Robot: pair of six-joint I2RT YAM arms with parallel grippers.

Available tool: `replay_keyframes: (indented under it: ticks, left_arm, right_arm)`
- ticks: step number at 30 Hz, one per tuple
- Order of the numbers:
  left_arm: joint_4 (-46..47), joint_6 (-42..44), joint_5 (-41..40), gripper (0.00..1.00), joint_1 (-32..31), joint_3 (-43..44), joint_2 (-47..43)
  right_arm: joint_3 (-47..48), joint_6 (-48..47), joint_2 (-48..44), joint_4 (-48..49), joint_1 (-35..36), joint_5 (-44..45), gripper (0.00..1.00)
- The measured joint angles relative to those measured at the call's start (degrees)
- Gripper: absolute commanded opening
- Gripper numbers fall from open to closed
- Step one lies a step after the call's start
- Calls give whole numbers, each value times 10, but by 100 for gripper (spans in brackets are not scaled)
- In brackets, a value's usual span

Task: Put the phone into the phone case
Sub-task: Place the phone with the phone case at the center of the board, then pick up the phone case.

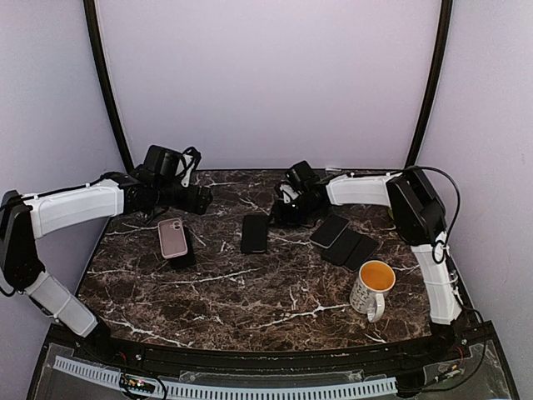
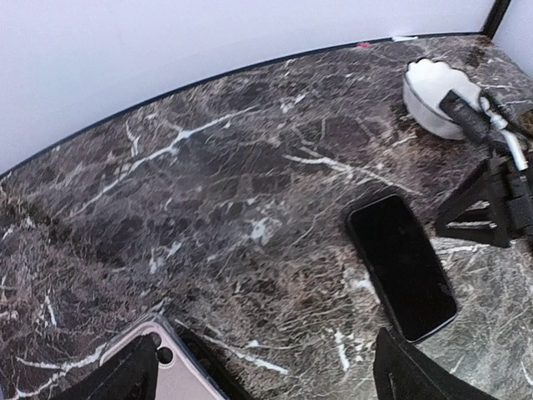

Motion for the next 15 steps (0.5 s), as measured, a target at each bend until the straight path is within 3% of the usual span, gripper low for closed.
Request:
replay_keyframes:
  ticks: [4, 11, 15]
  left_arm:
    - [-31, -25, -13, 84, 36, 0, 22]
    - [-102, -104, -16, 67, 163, -6, 27]
    - [-110, -134, -12, 60, 189, -36, 23]
  right_arm:
    - [-4, -37, -35, -26, 11, 64, 39]
    - [-71, -92, -151, -27, 55, 173, 39]
    - [-93, -110, -171, -21, 62, 197, 39]
